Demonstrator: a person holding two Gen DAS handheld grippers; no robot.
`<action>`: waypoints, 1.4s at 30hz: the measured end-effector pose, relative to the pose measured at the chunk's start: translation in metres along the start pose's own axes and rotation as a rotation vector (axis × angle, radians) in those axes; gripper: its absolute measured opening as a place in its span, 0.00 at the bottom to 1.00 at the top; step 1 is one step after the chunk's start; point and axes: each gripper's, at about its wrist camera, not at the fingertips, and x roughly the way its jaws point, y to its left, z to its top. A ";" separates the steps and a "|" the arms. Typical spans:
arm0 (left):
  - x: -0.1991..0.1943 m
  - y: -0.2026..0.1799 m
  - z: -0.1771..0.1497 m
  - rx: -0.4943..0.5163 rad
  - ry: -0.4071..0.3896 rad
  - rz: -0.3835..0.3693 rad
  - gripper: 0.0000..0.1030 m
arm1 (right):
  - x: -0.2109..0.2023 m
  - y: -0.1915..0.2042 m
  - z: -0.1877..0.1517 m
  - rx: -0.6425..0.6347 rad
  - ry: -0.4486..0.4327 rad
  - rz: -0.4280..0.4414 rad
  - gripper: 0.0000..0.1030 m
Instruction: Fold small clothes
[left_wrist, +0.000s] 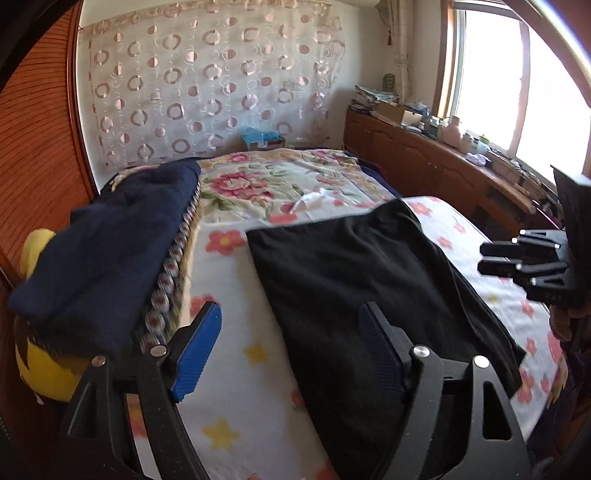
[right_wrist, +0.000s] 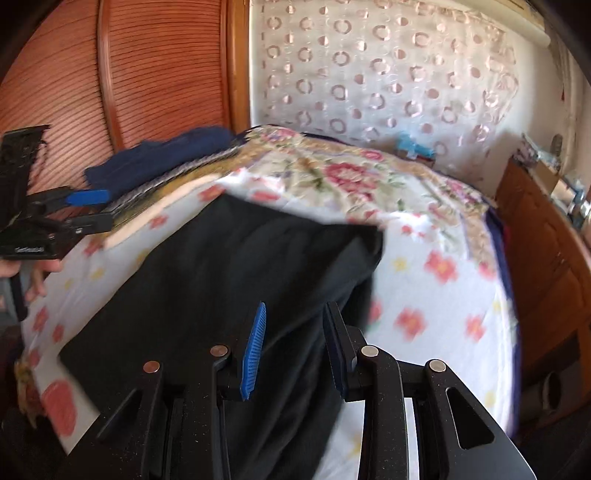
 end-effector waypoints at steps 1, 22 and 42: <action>-0.004 -0.003 -0.009 -0.004 0.004 -0.008 0.75 | -0.005 0.000 -0.013 0.006 0.013 0.000 0.32; -0.009 -0.031 -0.089 -0.013 0.099 -0.024 0.76 | -0.088 0.024 -0.106 0.116 -0.024 0.004 0.32; 0.001 -0.036 -0.098 0.003 0.135 -0.022 0.79 | -0.129 -0.017 -0.135 0.191 -0.079 -0.076 0.01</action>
